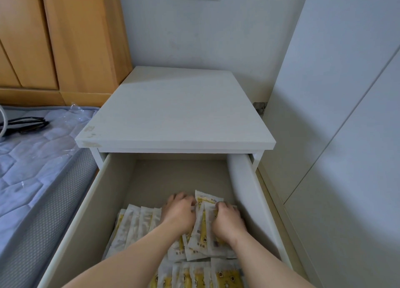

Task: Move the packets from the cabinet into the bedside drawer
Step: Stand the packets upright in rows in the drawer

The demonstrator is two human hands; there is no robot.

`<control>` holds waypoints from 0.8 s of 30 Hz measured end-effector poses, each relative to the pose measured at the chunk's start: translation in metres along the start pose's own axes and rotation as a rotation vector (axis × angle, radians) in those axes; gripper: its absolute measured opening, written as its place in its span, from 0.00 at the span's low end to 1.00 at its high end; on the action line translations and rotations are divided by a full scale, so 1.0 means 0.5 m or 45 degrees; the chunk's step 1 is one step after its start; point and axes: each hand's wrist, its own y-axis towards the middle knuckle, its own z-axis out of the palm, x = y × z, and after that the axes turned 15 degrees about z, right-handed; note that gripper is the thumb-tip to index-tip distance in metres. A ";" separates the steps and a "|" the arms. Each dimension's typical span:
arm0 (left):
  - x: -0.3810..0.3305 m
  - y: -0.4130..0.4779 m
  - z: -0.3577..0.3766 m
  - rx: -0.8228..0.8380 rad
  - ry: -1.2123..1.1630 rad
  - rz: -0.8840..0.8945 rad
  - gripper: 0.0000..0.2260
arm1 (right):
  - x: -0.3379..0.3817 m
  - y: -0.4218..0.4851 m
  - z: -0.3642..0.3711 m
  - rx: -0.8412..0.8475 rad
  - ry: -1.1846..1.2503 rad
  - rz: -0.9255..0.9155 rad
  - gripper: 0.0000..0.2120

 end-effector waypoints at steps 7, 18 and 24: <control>0.007 0.060 0.018 0.246 -0.162 0.031 0.29 | -0.002 -0.019 -0.004 0.330 -0.225 -0.039 0.47; 0.002 0.063 0.029 0.329 0.172 0.296 0.20 | -0.027 0.002 -0.027 0.257 -0.456 -0.077 0.51; 0.010 0.038 0.000 0.543 0.185 0.421 0.46 | -0.018 0.006 -0.044 0.252 -0.504 -0.103 0.49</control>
